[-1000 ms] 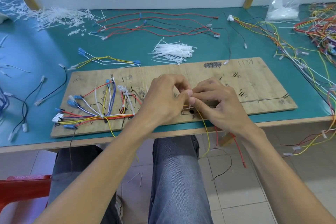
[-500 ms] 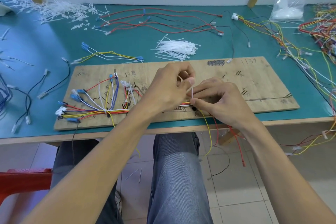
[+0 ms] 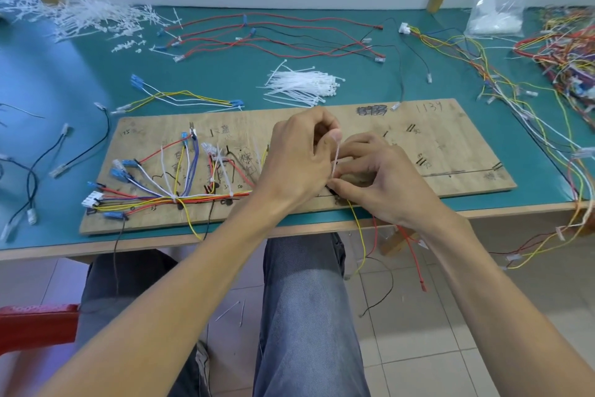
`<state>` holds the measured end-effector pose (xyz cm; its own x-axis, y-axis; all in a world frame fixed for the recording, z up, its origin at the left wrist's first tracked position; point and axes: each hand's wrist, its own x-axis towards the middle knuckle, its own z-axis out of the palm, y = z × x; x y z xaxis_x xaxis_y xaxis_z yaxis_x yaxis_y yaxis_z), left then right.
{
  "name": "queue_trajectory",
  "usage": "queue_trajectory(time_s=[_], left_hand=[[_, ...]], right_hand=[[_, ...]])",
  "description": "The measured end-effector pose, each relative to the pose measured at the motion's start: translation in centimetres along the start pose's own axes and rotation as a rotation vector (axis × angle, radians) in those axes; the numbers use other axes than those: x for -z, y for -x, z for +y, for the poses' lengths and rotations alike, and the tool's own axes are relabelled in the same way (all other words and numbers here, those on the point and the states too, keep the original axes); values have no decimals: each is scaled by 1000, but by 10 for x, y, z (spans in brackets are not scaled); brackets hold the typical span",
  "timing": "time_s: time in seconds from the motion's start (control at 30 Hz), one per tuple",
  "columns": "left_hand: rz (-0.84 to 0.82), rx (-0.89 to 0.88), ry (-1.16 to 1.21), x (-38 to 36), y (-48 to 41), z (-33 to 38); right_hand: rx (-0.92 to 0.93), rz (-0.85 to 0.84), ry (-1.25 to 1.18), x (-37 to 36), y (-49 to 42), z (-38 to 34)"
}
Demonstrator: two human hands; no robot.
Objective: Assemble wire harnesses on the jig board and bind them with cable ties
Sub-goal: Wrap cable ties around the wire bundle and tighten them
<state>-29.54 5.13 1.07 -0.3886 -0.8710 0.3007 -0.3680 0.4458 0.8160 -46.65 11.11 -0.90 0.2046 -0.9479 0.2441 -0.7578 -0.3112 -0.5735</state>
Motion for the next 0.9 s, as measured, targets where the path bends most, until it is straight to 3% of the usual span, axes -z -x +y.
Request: queue_trajectory(time_s=[0.17,0.3,0.53,0.67,0.9], left_hand=[[-80,-19,24,12,8,-6],[-142,-53,25,13,16,-4],[-75,-73,16,11,21,-8],[-4,-41,15,5,13,-9],[100,-19,-17,-9,9,-10]], right_hand=[[9,33,122,2,-2,-7],[67,-43,152,5,-4,-11],[5,-90,57,2,-5,-5],[-76,30,-5,-1,-1,-3],[7,39,-1,-3,2,0]])
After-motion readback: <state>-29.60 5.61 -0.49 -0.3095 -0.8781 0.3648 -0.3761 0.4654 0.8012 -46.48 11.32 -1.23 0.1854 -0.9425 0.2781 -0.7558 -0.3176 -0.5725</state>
